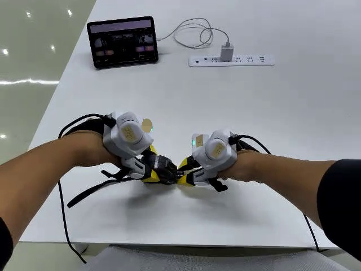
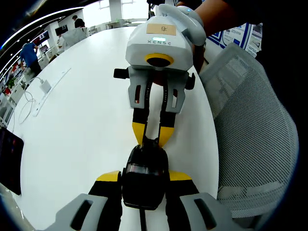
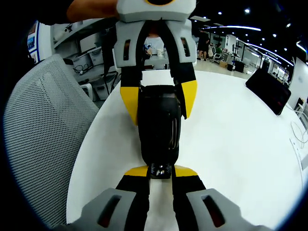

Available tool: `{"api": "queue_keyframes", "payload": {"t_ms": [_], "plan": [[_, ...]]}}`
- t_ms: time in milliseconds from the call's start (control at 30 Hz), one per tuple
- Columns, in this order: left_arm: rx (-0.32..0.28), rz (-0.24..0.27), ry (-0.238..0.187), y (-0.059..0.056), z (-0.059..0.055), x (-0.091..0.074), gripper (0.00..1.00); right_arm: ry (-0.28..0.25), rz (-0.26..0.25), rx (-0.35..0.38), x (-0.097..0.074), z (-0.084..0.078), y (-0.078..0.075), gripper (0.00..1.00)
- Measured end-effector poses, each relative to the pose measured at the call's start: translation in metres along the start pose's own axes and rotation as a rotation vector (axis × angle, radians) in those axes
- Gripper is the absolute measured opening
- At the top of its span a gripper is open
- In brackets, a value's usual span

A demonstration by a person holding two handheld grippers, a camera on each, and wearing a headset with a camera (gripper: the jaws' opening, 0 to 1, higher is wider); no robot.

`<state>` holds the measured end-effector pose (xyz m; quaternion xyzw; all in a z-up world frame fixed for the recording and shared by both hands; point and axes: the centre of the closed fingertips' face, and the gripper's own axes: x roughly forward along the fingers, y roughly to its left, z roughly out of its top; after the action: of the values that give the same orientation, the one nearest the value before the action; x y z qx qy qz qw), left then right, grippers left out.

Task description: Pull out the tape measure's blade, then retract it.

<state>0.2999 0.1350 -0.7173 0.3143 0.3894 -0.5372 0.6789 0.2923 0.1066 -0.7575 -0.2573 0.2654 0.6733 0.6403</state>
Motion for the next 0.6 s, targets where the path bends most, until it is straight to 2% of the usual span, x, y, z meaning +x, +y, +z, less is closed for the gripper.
{"api": "queue_keyframes", "payload": {"t_ms": [600], "plan": [[-0.007,-0.001,0.004,-0.0002,-0.0006,0.0005,0.30,0.015,-0.007,0.019,-0.0021,-0.0017,-0.0002,0.08]]}}
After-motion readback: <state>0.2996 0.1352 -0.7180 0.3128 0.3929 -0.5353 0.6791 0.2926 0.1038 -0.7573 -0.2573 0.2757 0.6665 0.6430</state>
